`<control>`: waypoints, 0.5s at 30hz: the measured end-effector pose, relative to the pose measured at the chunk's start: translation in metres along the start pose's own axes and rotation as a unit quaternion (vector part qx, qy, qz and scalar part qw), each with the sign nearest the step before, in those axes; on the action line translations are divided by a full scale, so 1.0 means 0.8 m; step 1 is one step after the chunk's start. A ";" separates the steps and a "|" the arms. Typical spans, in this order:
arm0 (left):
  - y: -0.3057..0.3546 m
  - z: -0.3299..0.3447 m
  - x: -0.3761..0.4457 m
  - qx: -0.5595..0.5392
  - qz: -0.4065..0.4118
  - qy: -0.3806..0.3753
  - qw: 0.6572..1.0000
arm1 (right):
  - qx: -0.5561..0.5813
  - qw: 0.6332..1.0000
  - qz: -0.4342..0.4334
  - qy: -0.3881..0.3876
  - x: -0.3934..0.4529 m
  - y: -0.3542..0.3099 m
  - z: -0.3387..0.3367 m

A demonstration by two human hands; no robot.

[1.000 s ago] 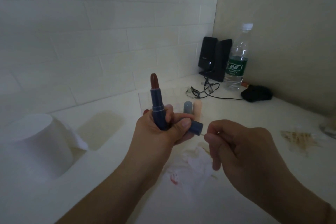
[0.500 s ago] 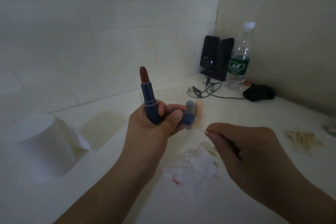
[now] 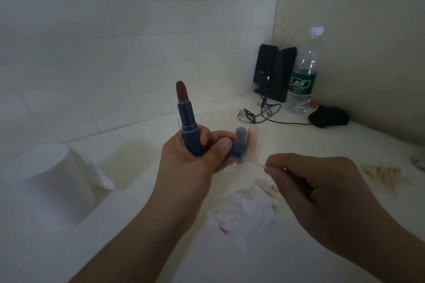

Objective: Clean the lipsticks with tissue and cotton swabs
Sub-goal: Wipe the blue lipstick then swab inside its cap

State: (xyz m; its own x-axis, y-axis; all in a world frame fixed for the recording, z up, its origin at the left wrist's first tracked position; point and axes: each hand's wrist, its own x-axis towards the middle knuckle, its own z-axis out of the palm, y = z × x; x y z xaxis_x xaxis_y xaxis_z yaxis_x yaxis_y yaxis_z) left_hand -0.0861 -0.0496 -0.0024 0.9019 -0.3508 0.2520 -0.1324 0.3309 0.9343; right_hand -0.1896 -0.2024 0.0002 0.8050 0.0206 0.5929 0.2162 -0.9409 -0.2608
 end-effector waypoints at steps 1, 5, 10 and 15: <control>0.000 0.000 0.000 0.002 0.001 0.001 1.000 | 0.009 1.000 -0.007 -0.002 0.000 -0.002 -0.002; 0.001 0.003 -0.002 0.015 0.013 -0.007 1.000 | 0.037 0.999 0.000 0.037 0.003 -0.005 -0.007; 0.002 0.005 -0.002 0.010 0.013 -0.011 1.000 | 0.037 0.997 0.023 0.060 0.004 -0.005 -0.003; 0.001 0.003 -0.001 0.022 0.019 -0.003 1.000 | 0.059 0.997 0.004 0.044 0.000 -0.010 -0.002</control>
State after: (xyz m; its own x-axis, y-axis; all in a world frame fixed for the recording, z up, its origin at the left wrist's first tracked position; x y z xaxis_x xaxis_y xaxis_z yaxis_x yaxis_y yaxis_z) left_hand -0.0880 -0.0511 -0.0009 0.8933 -0.3445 0.2885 -0.1838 0.3058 0.9342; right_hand -0.1924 -0.1954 0.0038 0.7567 -0.0217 0.6534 0.2768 -0.8948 -0.3503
